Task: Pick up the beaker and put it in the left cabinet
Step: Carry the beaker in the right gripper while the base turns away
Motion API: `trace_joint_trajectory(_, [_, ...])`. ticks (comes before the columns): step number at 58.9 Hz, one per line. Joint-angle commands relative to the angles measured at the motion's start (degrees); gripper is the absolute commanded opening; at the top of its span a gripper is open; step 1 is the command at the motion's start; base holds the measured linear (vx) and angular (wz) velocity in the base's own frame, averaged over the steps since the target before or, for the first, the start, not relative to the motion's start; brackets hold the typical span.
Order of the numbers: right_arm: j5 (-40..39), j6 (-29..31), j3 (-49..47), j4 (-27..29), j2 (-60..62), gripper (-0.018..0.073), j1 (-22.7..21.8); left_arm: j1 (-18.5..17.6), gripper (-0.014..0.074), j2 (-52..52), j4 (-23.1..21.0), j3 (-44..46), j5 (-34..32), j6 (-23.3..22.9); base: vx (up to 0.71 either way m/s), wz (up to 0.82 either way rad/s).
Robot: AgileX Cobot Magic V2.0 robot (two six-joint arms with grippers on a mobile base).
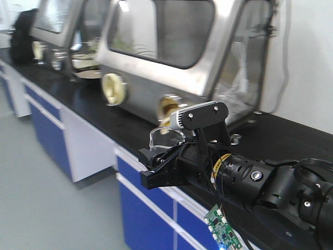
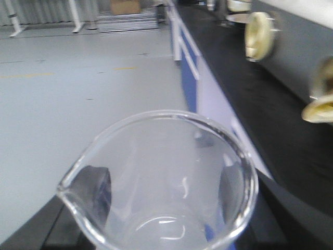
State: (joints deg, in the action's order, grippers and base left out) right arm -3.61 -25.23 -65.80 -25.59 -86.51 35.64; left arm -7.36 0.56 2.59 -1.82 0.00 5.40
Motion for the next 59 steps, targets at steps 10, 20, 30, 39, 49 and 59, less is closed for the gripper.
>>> trace_joint_trajectory(10, [-4.49,0.11,-1.87,-0.08,2.29,-0.0006,-0.09,-0.03,0.0001,1.06,-0.18,-0.90,-4.28,-0.15,0.05,0.63])
trace_joint_trajectory(20, [-4.49,0.11,-1.87,-0.08,2.29,-0.0006,-0.09,-0.03,0.0001,1.06,-0.18,-0.90,-4.28,-0.15,0.12,0.52])
trace_joint_trajectory(30, [-4.49,0.11,-1.87,-0.08,2.29,-0.0006,-0.09,-0.03,0.0001,1.06,-0.18,-0.90,-4.28,-0.15,0.14,0.47])
trace_joint_trajectory(39, [-4.49,0.11,-1.87,-0.08,2.29,-0.0006,-0.09,-0.03,0.0001,1.06,-0.18,-0.90,-4.28,-0.15,0.16,0.45])
trace_joint_trajectory(49, [-4.49,0.11,-1.87,-0.08,2.29,-0.0006,-0.09,-0.03,0.0001,1.06,-0.18,-0.90,-4.28,-0.15,0.20,0.44])
trace_joint_trajectory(59, [-4.49,0.11,-1.87,-0.08,2.29,-0.0006,-0.09,-0.03,0.0001,1.06,-0.18,-0.90,-4.28,-0.15,0.25,0.43])
